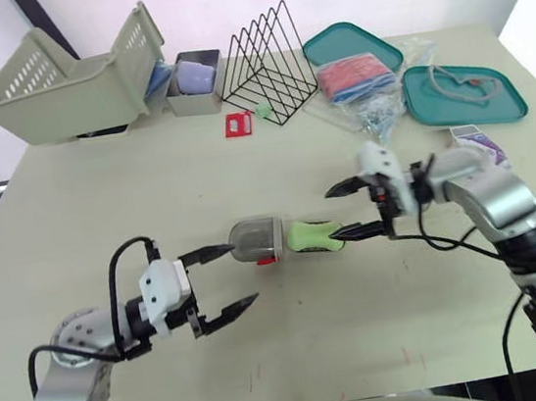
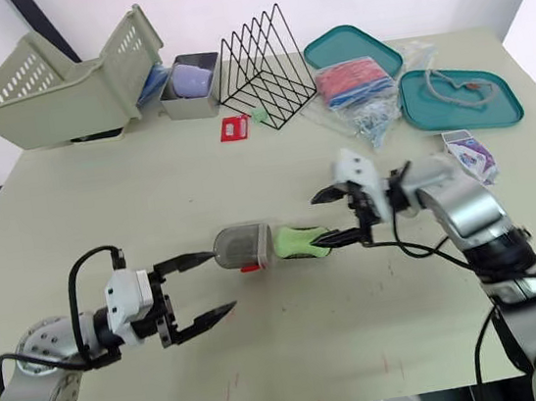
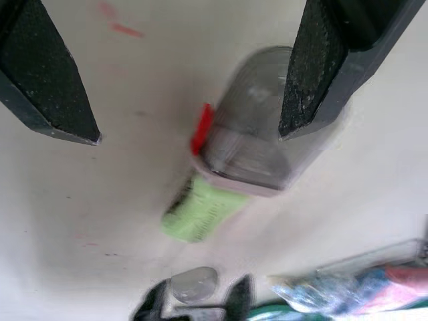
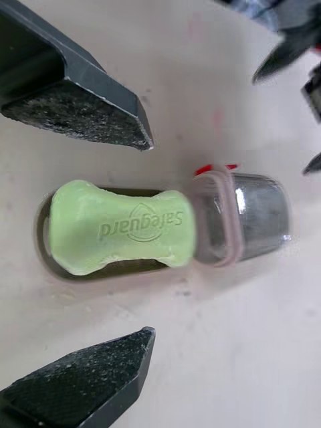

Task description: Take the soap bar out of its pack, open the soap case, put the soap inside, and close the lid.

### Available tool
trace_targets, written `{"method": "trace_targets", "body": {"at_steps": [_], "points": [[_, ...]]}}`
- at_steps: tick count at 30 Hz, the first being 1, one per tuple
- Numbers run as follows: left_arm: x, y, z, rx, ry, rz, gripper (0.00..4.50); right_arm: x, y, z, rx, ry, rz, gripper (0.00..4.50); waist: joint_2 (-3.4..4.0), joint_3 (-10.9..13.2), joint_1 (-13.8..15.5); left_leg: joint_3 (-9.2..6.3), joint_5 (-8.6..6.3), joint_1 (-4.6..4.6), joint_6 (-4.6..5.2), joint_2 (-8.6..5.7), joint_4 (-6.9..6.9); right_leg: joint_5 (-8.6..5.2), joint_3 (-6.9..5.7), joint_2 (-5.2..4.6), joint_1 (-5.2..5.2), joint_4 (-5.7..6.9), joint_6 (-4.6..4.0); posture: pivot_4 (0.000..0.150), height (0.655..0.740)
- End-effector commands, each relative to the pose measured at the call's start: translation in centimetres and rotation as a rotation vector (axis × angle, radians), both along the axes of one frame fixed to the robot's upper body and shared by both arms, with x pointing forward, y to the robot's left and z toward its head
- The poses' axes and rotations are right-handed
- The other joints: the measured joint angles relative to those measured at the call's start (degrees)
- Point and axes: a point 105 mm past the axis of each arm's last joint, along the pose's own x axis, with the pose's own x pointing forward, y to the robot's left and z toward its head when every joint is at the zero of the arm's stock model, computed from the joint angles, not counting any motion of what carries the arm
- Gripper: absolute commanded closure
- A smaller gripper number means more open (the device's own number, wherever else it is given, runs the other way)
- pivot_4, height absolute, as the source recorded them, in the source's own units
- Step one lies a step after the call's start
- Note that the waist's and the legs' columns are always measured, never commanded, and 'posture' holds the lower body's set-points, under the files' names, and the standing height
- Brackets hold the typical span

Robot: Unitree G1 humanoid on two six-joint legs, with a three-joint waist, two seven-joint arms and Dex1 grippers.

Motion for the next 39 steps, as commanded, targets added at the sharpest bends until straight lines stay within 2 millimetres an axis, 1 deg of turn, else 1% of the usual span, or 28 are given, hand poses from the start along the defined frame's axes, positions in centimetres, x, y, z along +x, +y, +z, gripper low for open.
{"method": "trace_targets", "body": {"at_steps": [1, 3, 6, 12, 19, 24, 27, 31, 39], "points": [[1.0, 0.5, 0.8, 0.045, -0.04, -0.022, 0.0, -1.3, -1.7, 1.1, 0.122, -0.105, 0.036, 0.06, 0.0, 0.0, -0.3, 0.03, 0.0, 0.0, 0.0, 0.0, 0.01, 0.01, 0.04, -0.01, 0.0, 0.0, 0.01, 0.15, 0.74], [1.7, 0.6, 1.1, 0.082, -0.043, -0.051, 0.0, -2.3, -2.8, 0.4, 0.173, -0.136, 0.024, 0.06, -0.01, 0.0, -0.7, 0.06, 0.0, 0.01, 0.0, -0.01, 0.01, 0.01, 0.07, -0.01, 0.0, 0.02, 0.02, 0.15, 0.74], [2.9, 0.5, 1.5, 0.145, -0.038, -0.104, 0.0, -3.9, -4.1, -1.6, 0.191, -0.16, 0.017, 0.06, -0.03, 0.0, -0.5, -0.03, 0.0, 0.08, 0.0, -0.01, 0.01, 0.01, 0.02, 0.04, 0.05, 0.04, 0.01, 0.15, 0.74], [4.7, 0.2, 1.6, 0.293, 0.0, -0.215, 0.0, -5.2, -4.9, -4.1, 0.196, -0.165, -0.032, 0.06, -0.03, 0.0, -0.5, 0.02, 0.01, 0.08, -0.01, -0.01, 0.03, 0.01, 0.08, 0.07, 0.05, 0.07, 0.02, 0.15, 0.74], [6.6, 0.2, 1.3, 0.432, 0.041, -0.298, 0.0, -4.8, -4.9, -3.7, 0.262, -0.183, -0.111, 0.06, -0.02, 0.0, -0.3, 0.04, 0.01, 0.09, -0.01, -0.01, 0.05, 0.01, 0.12, 0.09, 0.05, 0.07, 0.01, 0.15, 0.74], [7.6, -0.4, 1.3, 0.459, 0.042, -0.326, 0.0, -5.7, -4.9, -4.9, 0.27, -0.156, -0.15, 0.06, -0.03, 0.0, -0.2, 0.02, 0.01, 0.07, -0.01, -0.01, 0.05, 0.01, 0.12, 0.09, 0.05, 0.06, 0.01, 0.15, 0.74], [7.9, -0.5, 1.2, 0.47, 0.049, -0.338, 0.0, -5.9, -4.8, -5.3, 0.267, -0.157, -0.162, 0.06, -0.02, 0.0, -0.3, 0.03, 0.01, 0.06, -0.01, -0.01, 0.1, 0.01, 0.12, 0.09, 0.06, 0.08, 0.02, 0.15, 0.74], [8.2, -0.8, 0.9, 0.471, 0.053, -0.348, 0.0, -5.6, -5.0, -5.4, 0.266, -0.163, -0.179, 0.06, -0.02, 0.0, -0.4, 0.02, 0.01, 0.07, -0.01, -0.01, 0.11, 0.01, 0.13, 0.1, 0.05, 0.12, 0.02, 0.15, 0.74], [8.0, -1.2, 0.0, 0.469, 0.094, -0.375, 0.0, -5.5, -5.0, -5.7, 0.26, -0.157, -0.179, 0.06, -0.03, 0.0, -0.3, 0.01, 0.01, 0.06, -0.01, -0.01, 0.12, 0.01, 0.13, 0.1, 0.06, 0.11, 0.02, 0.15, 0.74]]}}
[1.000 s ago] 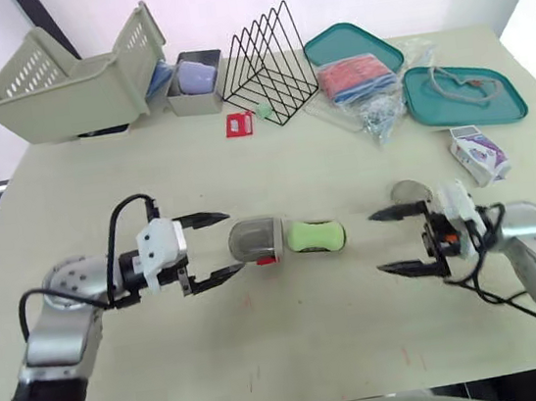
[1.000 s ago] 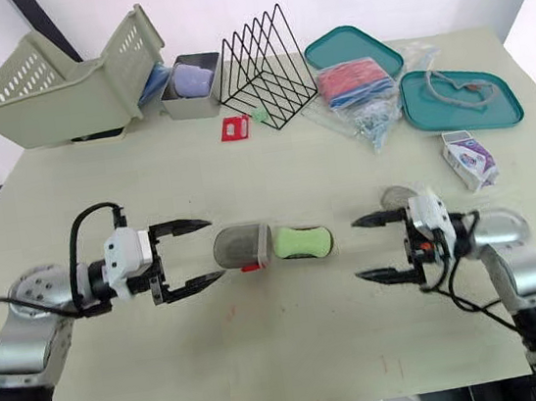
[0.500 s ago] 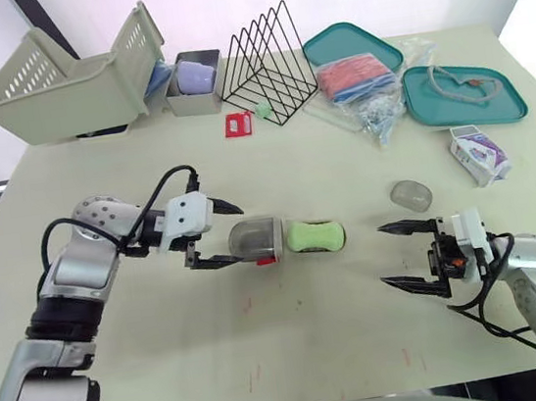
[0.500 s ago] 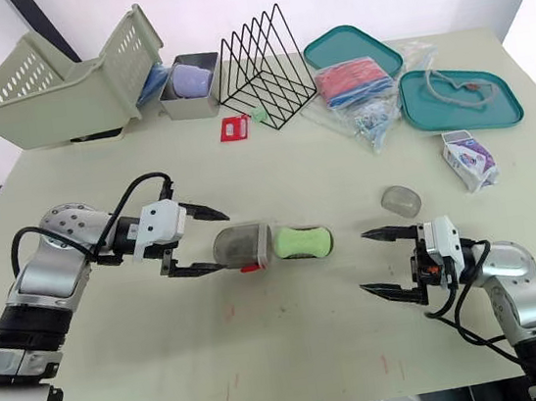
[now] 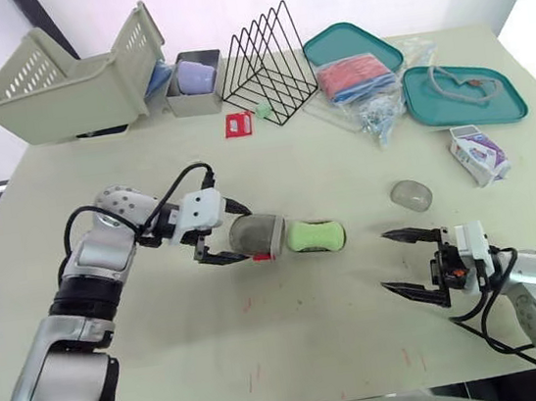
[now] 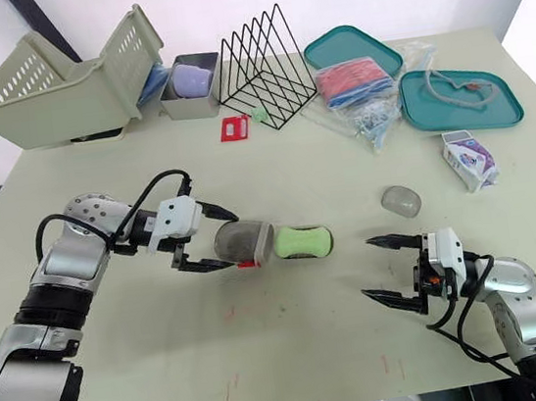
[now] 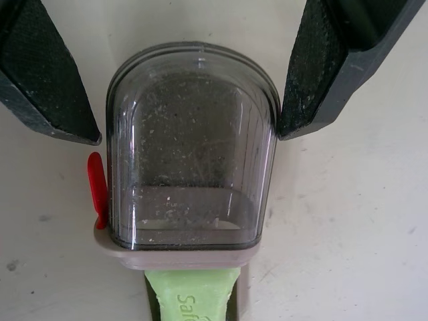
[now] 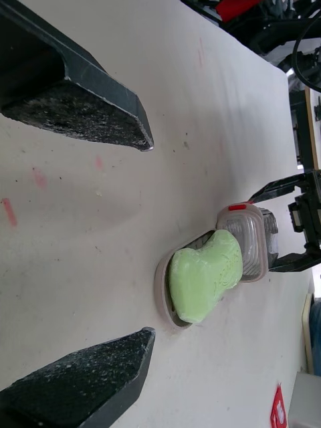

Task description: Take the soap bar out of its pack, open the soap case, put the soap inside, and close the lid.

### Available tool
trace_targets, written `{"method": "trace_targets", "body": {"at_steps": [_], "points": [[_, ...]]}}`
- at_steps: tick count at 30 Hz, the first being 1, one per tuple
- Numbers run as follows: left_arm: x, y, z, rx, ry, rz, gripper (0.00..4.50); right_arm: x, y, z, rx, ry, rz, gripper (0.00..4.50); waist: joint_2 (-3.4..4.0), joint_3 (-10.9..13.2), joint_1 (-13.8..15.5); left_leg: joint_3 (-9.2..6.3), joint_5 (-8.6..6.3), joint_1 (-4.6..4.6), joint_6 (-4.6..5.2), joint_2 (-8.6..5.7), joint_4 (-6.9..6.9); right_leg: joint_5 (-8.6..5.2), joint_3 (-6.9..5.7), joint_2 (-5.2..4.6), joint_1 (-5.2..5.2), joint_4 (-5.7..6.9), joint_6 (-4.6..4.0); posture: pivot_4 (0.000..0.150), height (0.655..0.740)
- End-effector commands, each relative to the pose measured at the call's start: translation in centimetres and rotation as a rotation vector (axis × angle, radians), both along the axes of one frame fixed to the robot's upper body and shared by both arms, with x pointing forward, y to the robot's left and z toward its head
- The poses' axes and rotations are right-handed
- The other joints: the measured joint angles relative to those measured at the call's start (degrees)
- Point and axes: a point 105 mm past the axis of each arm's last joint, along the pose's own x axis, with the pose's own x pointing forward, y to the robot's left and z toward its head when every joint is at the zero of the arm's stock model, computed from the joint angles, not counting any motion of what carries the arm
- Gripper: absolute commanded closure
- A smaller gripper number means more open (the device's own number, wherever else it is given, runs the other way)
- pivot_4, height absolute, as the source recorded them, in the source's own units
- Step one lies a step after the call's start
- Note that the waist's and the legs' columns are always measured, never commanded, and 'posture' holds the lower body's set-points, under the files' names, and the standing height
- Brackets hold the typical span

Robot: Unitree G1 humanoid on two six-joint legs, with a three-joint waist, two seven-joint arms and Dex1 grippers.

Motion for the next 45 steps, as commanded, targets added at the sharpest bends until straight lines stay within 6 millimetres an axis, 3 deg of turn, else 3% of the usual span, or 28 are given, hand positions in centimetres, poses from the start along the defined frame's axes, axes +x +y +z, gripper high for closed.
{"method": "trace_targets", "body": {"at_steps": [1, 35, 36, 38, 45], "points": [[-0.1, -0.1, 0.3, 0.006, -0.005, -0.021, 0.0, 0.1, 0.0, 0.4, -0.001, -0.026, 0.005, 0.06, 0.0, 0.0, 0.0, 0.0, 0.0, 0.0, 0.0, 0.0, 0.0, 0.0, 0.0, 0.0, 0.0, 0.0, 0.0, 0.15, 0.74], [-0.3, -0.6, -0.6, 0.0, -0.001, -0.037, 0.0, -0.3, -0.4, -0.4, -0.023, -0.015, 0.03, 0.06, 0.0, 0.0, 0.0, 0.0, 0.0, 0.0, 0.0, 0.0, 0.02, 0.0, 0.0, 0.0, 0.01, 0.02, 0.0, 0.15, 0.74], [-0.3, -0.6, -0.6, -0.001, -0.001, -0.036, 0.51, -0.3, -0.4, -0.4, -0.024, -0.014, 0.031, 0.0, 0.0, 0.0, 0.0, 0.0, 0.0, 0.0, 0.0, 0.0, 0.03, 0.0, 0.0, 0.0, 0.01, 0.02, 0.0, 0.15, 0.74], [-0.3, -0.6, -0.6, -0.001, 0.001, -0.036, 1.04, -0.4, -0.4, -0.5, -0.025, -0.011, 0.031, 0.0, 0.0, 0.0, 0.0, 0.0, 0.0, 0.0, 0.0, 0.0, 0.03, 0.0, 0.0, 0.0, 0.01, 0.02, 0.0, 0.15, 0.74], [-0.2, -0.7, -0.4, -0.007, -0.012, -0.031, 1.04, -0.5, -0.1, -0.1, -0.034, -0.022, 0.059, 0.0, 0.0, 0.0, 0.0, 0.0, 0.0, 0.01, 0.0, 0.0, 0.03, 0.0, 0.0, 0.0, 0.01, 0.03, 0.0, 0.15, 0.74]]}}
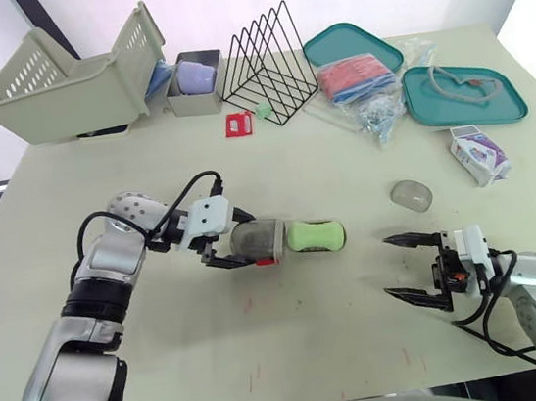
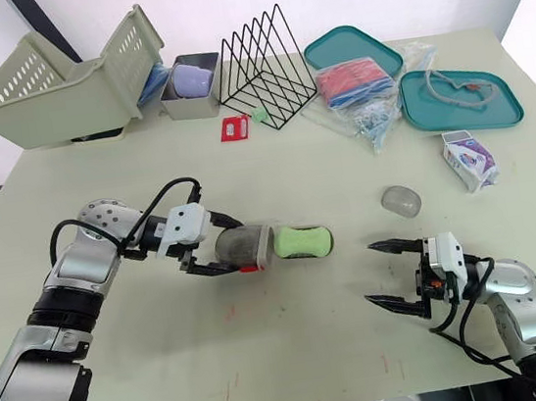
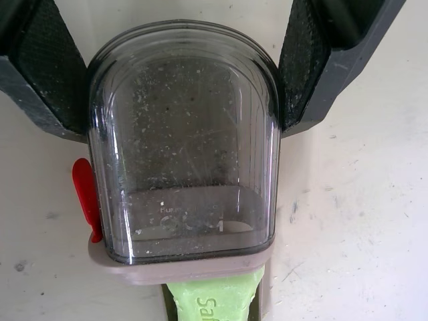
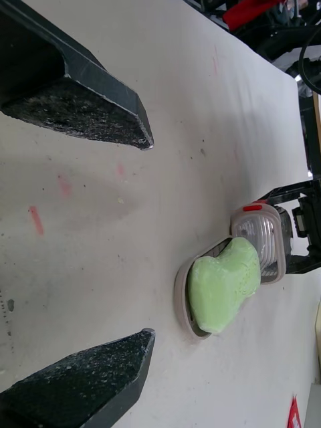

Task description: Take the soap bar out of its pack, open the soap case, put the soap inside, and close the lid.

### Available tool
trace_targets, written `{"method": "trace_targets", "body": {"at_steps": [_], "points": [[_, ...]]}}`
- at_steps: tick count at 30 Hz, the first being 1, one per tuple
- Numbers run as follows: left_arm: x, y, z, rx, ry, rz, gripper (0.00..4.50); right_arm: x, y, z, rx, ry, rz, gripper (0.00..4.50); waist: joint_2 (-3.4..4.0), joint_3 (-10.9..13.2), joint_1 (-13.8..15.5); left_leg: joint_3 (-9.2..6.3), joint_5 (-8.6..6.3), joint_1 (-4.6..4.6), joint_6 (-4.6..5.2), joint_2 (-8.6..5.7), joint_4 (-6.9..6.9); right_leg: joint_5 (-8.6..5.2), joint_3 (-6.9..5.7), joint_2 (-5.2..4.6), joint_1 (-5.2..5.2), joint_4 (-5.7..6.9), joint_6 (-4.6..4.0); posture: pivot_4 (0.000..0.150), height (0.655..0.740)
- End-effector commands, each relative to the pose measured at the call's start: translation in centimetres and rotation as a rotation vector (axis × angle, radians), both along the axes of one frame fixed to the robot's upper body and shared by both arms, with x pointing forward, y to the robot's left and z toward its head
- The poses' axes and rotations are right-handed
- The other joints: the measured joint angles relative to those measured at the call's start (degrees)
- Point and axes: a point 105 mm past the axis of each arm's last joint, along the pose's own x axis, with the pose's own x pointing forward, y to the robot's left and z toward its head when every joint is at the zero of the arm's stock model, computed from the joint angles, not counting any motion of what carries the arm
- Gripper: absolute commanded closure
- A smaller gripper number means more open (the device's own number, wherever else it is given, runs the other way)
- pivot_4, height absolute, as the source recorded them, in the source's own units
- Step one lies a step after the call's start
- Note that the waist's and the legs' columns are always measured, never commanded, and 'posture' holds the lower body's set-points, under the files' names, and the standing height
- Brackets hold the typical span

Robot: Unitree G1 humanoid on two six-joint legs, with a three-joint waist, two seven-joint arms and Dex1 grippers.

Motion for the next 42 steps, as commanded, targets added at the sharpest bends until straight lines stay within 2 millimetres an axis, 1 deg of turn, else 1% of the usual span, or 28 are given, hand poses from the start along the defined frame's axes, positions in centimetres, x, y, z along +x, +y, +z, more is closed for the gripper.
{"method": "trace_targets", "body": {"at_steps": [1, 4, 6, 9, 11, 14, 18, 21, 24, 29, 35, 41, 42], "points": [[0.0, -0.2, 0.5, -0.006, -0.025, -0.009, 1.04, 0.1, 0.4, 1.2, -0.013, -0.045, 0.039, 0.0, 0.0, 0.0, 0.0, 0.0, 0.0, 0.0, 0.0, 0.0, 0.0, 0.0, 0.0, 0.0, 0.0, 0.0, 0.0, 0.15, 0.74], [-0.2, 0.1, 0.6, -0.004, -0.026, -0.002, 1.04, 1.4, 1.3, 2.7, -0.042, -0.055, 0.049, 0.0, 0.01, 0.0, -0.3, 0.01, 0.0, 0.0, 0.0, 0.0, 0.04, 0.01, 0.02, 0.0, 0.0, 0.05, 0.01, 0.15, 0.74], [-0.4, 0.2, 0.7, -0.003, -0.026, 0.0, 1.04, 2.4, 2.3, 3.8, -0.068, -0.065, 0.053, 0.0, 0.01, 0.0, -0.3, 0.01, 0.0, 0.02, 0.0, 0.0, 0.06, 0.0, 0.03, 0.0, 0.0, 0.09, 0.0, 0.15, 0.74], [-0.5, 0.2, 0.7, -0.003, -0.027, 0.004, 1.04, 4.1, 4.5, 5.8, -0.096, -0.1, 0.048, 0.0, 0.01, 0.0, -0.2, -0.02, 0.0, 0.01, 0.0, 0.0, 0.06, 0.0, 0.0, 0.01, -0.01, 0.1, 0.0, 0.15, 0.74], [-0.6, 0.1, 0.8, -0.007, -0.028, 0.009, 1.04, 4.6, 5.7, 6.3, -0.138, -0.099, 0.056, 0.0, 0.01, 0.0, -0.1, -0.02, 0.0, 0.0, 0.0, 0.0, 0.06, 0.0, 0.0, 0.01, -0.02, 0.1, 0.0, 0.15, 0.74], [-0.5, 0.0, 0.8, -0.013, -0.03, 0.023, 1.04, 5.0, 7.2, 5.6, -0.265, -0.065, 0.082, 0.0, 0.0, 0.0, 0.1, -0.06, 0.0, -0.05, 0.0, 0.0, 0.06, 0.0, -0.05, 0.0, -0.02, 0.04, 0.0, 0.15, 0.74], [-0.4, 0.0, 0.8, -0.011, -0.033, 0.035, 1.04, 5.9, 8.3, 5.1, -0.381, -0.033, 0.052, 0.0, 0.0, 0.0, 0.1, -0.05, 0.0, -0.07, 0.0, 0.0, 0.1, 0.0, -0.06, -0.01, -0.02, 0.06, 0.0, 0.15, 0.74], [-0.4, 0.0, 0.7, -0.008, -0.032, 0.041, 1.04, 6.1, 8.8, 4.8, -0.445, -0.014, 0.048, 0.0, 0.0, 0.0, 0.1, -0.06, 0.0, -0.07, 0.0, 0.0, 0.1, 0.0, -0.06, -0.01, -0.03, 0.07, 0.0, 0.15, 0.74], [-0.4, 0.0, 0.8, -0.01, -0.033, 0.045, 1.04, 6.3, 9.3, 4.7, -0.467, -0.004, 0.038, 0.0, 0.0, 0.0, 0.0, -0.07, 0.0, -0.09, 0.0, 0.0, 0.1, 0.0, -0.07, -0.01, -0.03, 0.05, 0.0, 0.15, 0.74], [-0.3, -0.1, 0.9, -0.015, -0.034, 0.046, 1.04, 6.5, 9.4, 3.8, -0.51, 0.017, 0.023, 0.0, 0.0, 0.0, 0.0, -0.08, 0.0, -0.1, 0.0, 0.0, 0.1, 0.0, -0.08, -0.01, -0.03, 0.05, 0.0, 0.15, 0.74], [-0.3, -0.2, 0.9, -0.015, -0.034, 0.05, 1.04, 7.1, 9.6, 3.3, -0.51, 0.041, -0.009, 0.0, 0.0, 0.0, -0.1, -0.08, 0.0, -0.1, 0.0, 0.0, 0.1, 0.0, -0.08, -0.01, -0.03, 0.05, 0.0, 0.15, 0.74], [-0.4, -0.2, 0.8, -0.016, -0.034, 0.049, 1.04, 6.9, 9.6, 2.5, -0.521, 0.083, 0.005, 0.0, -0.01, 0.0, -0.1, -0.1, 0.0, -0.1, 0.0, 0.0, 0.09, 0.0, -0.09, 0.0, -0.03, 0.04, 0.0, 0.15, 0.74], [-0.4, -0.2, 0.8, -0.016, -0.035, 0.049, 1.04, 6.8, 9.6, 2.5, -0.522, 0.089, 0.009, 0.25, 0.0, 0.0, -0.1, -0.09, 0.0, -0.1, 0.0, 0.0, 0.09, 0.0, -0.09, 0.0, -0.03, 0.04, 0.0, 0.15, 0.74]]}}
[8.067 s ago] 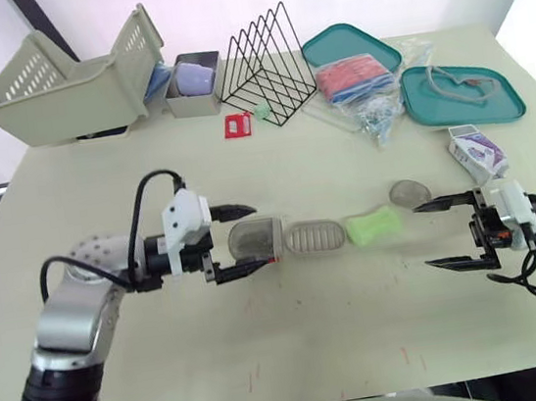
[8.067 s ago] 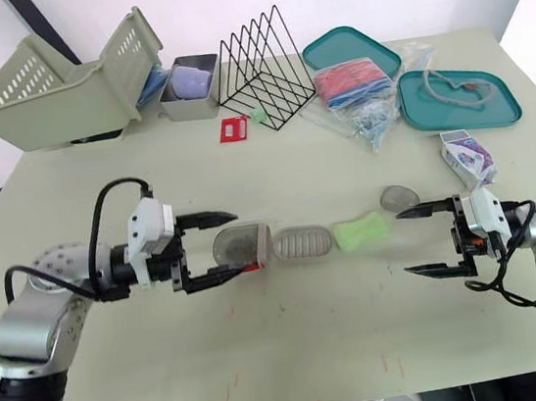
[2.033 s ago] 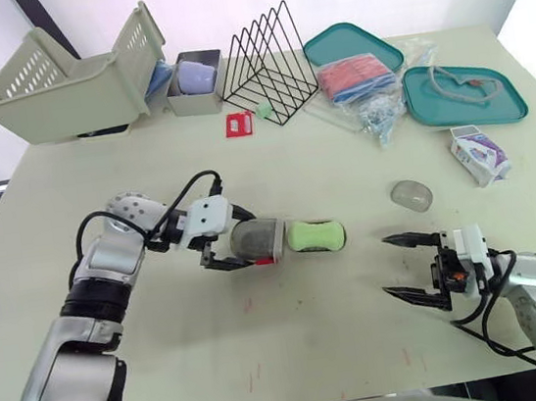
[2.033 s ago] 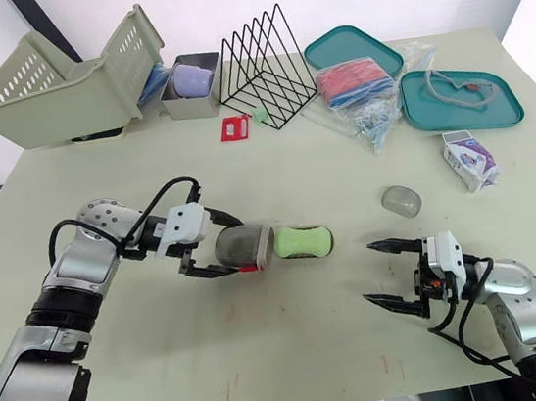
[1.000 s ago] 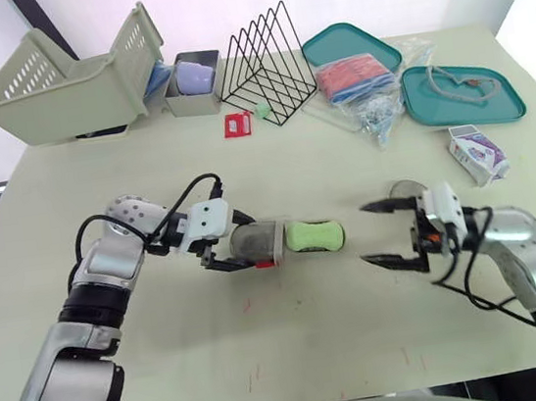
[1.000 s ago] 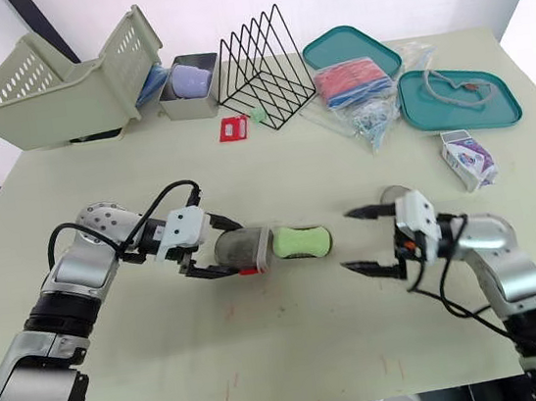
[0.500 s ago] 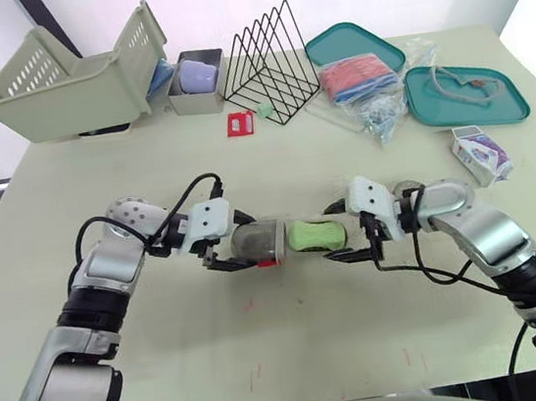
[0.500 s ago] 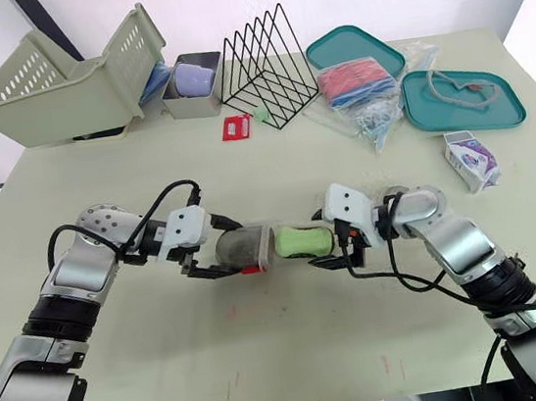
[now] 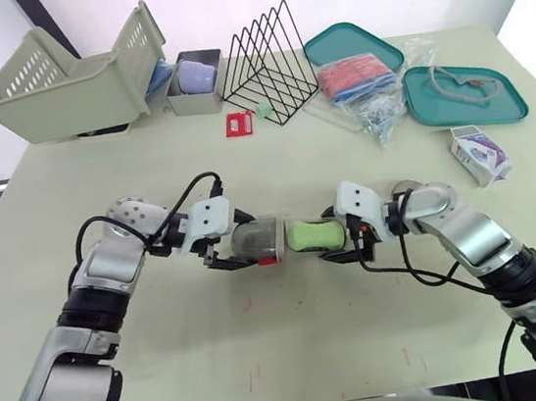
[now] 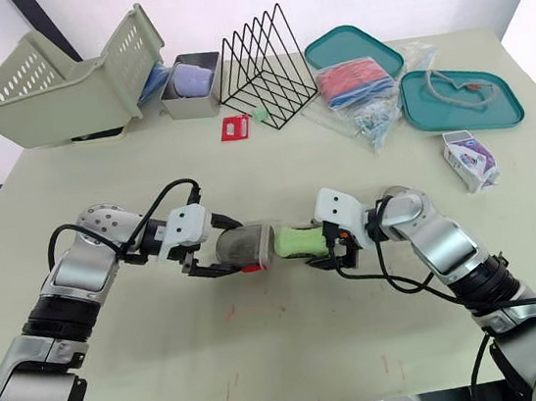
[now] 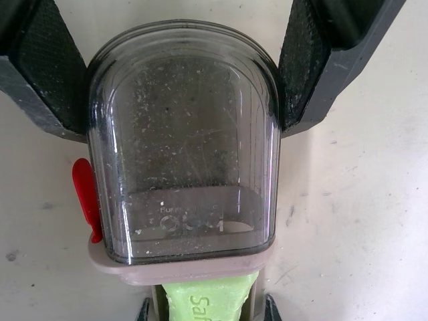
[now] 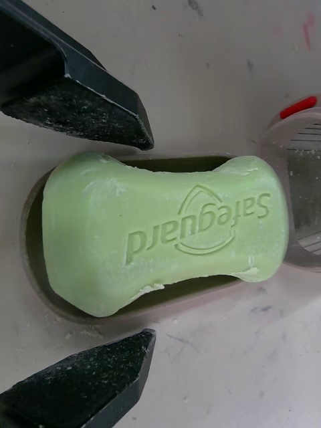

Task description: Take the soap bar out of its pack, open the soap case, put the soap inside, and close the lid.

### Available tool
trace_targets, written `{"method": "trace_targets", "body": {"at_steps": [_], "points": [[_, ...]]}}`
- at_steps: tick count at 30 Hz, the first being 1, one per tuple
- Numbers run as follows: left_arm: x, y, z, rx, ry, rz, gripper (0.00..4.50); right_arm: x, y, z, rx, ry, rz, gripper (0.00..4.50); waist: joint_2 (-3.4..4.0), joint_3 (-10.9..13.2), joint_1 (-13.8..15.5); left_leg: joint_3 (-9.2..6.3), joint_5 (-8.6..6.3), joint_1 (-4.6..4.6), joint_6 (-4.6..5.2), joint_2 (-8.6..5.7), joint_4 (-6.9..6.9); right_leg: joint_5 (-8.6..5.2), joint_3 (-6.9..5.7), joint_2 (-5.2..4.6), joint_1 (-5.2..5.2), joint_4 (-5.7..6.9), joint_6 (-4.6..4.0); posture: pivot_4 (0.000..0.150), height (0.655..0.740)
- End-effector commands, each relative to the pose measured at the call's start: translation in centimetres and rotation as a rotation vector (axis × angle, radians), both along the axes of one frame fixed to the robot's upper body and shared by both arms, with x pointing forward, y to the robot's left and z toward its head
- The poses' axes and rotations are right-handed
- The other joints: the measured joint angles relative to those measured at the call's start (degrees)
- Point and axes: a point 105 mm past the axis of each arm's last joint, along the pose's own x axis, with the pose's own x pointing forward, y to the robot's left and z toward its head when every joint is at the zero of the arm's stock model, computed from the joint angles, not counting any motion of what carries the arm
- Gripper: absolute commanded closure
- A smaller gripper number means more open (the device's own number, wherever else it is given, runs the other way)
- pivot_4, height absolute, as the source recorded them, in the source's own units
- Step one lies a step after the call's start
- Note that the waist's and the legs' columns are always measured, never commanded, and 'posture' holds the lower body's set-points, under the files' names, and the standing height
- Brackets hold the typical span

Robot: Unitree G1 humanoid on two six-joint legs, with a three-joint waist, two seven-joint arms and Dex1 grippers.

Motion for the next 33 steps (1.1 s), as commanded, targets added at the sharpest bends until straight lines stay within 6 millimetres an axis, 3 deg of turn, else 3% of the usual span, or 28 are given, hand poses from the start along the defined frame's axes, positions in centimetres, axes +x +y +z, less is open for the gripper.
{"method": "trace_targets", "body": {"at_steps": [1, 2, 4, 5, 15, 33], "points": [[0.0, 0.0, 0.8, -0.003, -0.033, -0.007, 1.04, -0.2, 0.0, 0.1, -0.002, 0.018, 0.016, 0.5, 0.0, 0.0, 0.0, 0.0, 0.0, 0.0, 0.0, 0.0, 0.0, 0.0, 0.0, 0.0, 0.0, 0.0, 0.0, 0.15, 0.74], [0.0, 0.0, 0.8, -0.003, -0.034, -0.007, 1.04, -0.3, -0.1, 0.0, -0.007, 0.022, 0.021, 0.62, 0.0, 0.0, 0.0, 0.0, 0.0, 0.0, 0.0, 0.0, 0.0, 0.0, 0.0, 0.0, 0.0, 0.0, 0.0, 0.15, 0.74], [0.0, 0.0, 0.8, -0.004, -0.035, -0.006, 1.04, -0.5, -0.2, -0.1, -0.015, 0.027, 0.03, 1.42, -0.01, 0.0, 0.0, 0.0, 0.0, 0.0, 0.0, 0.0, 0.0, 0.0, -0.01, 0.0, 0.0, 0.0, 0.0, 0.15, 0.74], [0.0, 0.0, 0.8, -0.004, -0.035, -0.005, 1.04, -0.5, -0.3, -0.1, -0.02, 0.027, 0.037, 1.54, -0.01, 0.0, 0.0, -0.01, 0.0, 0.0, 0.0, 0.0, 0.0, 0.0, -0.01, 0.0, 0.0, 0.0, 0.0, 0.15, 0.74], [0.2, -0.8, 1.0, -0.029, -0.04, -0.011, 1.04, -1.1, -0.3, 2.2, -0.044, -0.043, 0.151, 1.54, 0.0, 0.0, 0.0, -0.01, 0.0, -0.01, 0.0, 0.0, 0.0, 0.0, -0.01, 0.0, 0.0, -0.01, 0.0, 0.15, 0.74], [0.0, -2.2, 1.0, -0.054, -0.047, -0.047, 1.04, -0.9, 1.2, 2.3, -0.045, -0.062, 0.178, 1.54, -0.01, 0.0, 0.0, -0.02, 0.0, -0.02, 0.0, 0.0, 0.0, 0.0, -0.02, 0.0, 0.0, -0.01, 0.0, 0.15, 0.74]]}}
